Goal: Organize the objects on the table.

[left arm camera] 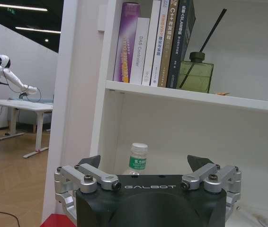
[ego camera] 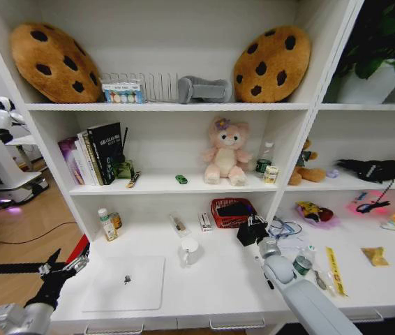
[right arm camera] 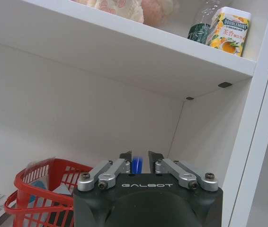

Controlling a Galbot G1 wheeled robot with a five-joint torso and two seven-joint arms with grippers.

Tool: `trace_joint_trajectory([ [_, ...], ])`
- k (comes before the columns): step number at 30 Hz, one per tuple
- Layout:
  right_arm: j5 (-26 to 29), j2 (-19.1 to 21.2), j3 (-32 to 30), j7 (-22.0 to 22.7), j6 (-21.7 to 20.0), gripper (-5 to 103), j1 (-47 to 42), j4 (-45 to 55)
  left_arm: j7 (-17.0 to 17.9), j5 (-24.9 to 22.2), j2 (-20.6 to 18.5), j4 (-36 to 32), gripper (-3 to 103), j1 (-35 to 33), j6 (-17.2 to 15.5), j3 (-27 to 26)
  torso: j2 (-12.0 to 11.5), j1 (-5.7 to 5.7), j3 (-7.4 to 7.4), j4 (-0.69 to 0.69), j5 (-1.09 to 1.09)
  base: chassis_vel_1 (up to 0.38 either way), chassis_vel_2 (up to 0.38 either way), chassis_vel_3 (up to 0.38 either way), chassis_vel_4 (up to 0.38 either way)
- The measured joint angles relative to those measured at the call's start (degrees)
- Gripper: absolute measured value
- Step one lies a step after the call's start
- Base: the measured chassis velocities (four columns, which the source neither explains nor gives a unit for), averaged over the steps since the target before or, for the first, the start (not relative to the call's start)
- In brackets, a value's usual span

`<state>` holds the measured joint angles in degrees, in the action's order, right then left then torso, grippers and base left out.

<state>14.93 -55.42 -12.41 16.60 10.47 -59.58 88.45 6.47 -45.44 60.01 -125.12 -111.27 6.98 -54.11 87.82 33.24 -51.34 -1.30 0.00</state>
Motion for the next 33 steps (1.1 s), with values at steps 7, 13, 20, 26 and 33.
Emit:
trace_joint_trajectory([
  [7,-0.06,-0.02,0.15,0.62,-0.41,44,-0.6,1.07,0.0,0.0,0.0,0.0,100,0.0,0.0,0.0,0.0,0.0,0.0,0.0,0.0,0.0,0.0,0.0,0.0],
  [13,2.24,1.17,0.13,1.12,-2.55,71,-5.21,9.57,0.0,0.0,0.0,0.0,100,0.0,0.0,0.0,0.0,0.0,0.0,0.01,0.0,0.0,0.0,0.0,0.0],
  [20,3.98,1.35,-1.98,2.32,-6.73,93,-16.77,20.2,0.0,0.0,0.0,0.0,100,0.0,0.0,0.0,0.0,0.0,0.0,-0.01,-0.01,0.0,0.0,0.0,0.0],
  [26,6.16,0.3,-7.82,3.16,-10.65,100,-26.93,25.97,-0.01,0.0,0.0,0.0,100,0.0,0.0,0.0,0.0,0.0,0.01,-0.01,-0.01,0.0,0.0,0.0,0.0],
  [33,15.21,0.71,-14.11,4.08,-18.62,100,-32.76,27.27,0.0,0.0,0.0,0.0,100,0.0,0.0,0.0,0.0,0.0,0.0,0.0,0.0,0.0,0.0,0.0,0.0],
])
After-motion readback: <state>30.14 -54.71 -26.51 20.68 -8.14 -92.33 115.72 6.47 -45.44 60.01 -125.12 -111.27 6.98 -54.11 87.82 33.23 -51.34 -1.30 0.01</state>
